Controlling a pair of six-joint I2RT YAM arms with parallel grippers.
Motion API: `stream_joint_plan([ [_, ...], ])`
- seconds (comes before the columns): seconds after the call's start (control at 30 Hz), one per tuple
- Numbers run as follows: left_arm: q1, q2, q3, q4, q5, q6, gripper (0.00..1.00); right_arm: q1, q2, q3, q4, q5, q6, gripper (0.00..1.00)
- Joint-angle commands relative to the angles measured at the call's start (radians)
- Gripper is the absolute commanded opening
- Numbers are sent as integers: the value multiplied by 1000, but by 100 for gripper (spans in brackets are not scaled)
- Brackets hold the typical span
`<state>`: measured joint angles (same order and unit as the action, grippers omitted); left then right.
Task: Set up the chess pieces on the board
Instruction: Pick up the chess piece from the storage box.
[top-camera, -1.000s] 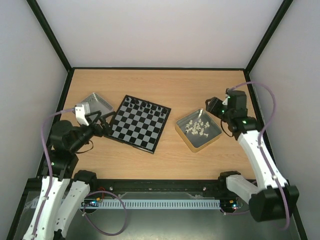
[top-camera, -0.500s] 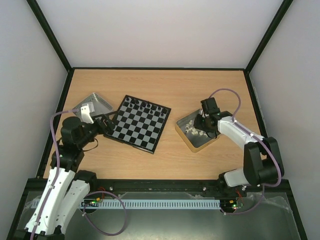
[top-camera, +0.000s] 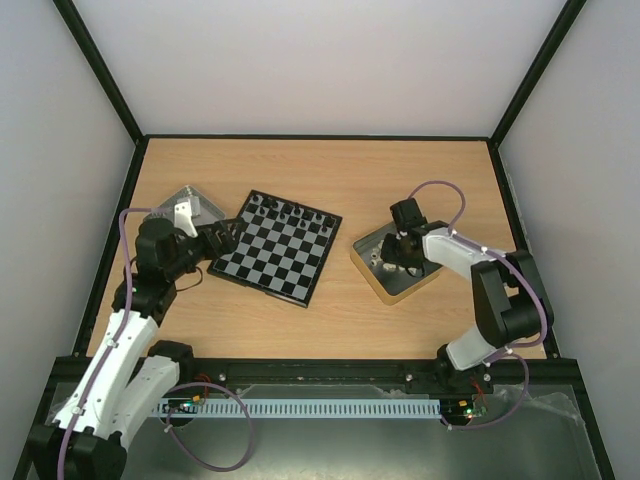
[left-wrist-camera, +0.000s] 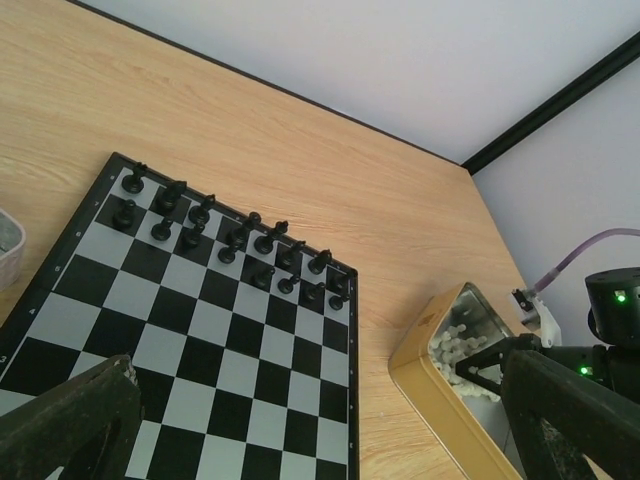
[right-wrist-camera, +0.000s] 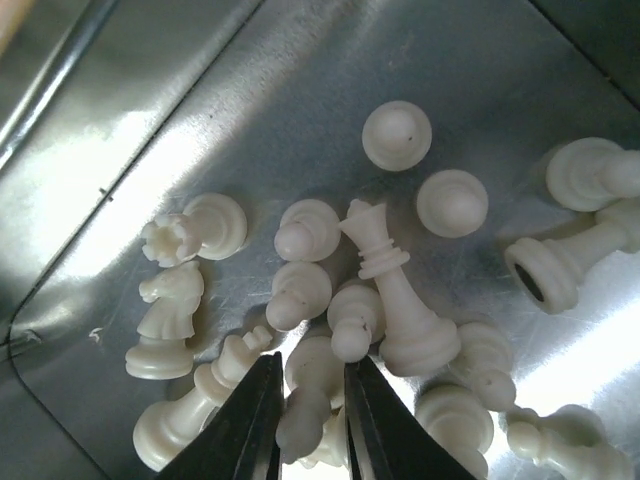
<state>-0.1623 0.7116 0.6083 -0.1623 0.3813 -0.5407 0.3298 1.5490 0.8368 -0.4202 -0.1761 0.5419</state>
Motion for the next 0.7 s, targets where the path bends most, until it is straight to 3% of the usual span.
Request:
stream_joint_plan([
  [0.0, 6, 12, 6, 43, -17, 14, 99, 11, 25, 25, 5, 32, -10, 13],
  [0.17, 6, 16, 17, 43, -42, 15, 99, 13, -7, 30, -3, 91, 2, 6],
  [0.5, 7, 18, 126, 58, -155, 99, 100, 30, -116, 115, -80, 152, 30, 3],
  [0.67, 6, -7, 156, 97, -254, 155, 99, 149, -103, 223, -82, 121, 69, 2],
])
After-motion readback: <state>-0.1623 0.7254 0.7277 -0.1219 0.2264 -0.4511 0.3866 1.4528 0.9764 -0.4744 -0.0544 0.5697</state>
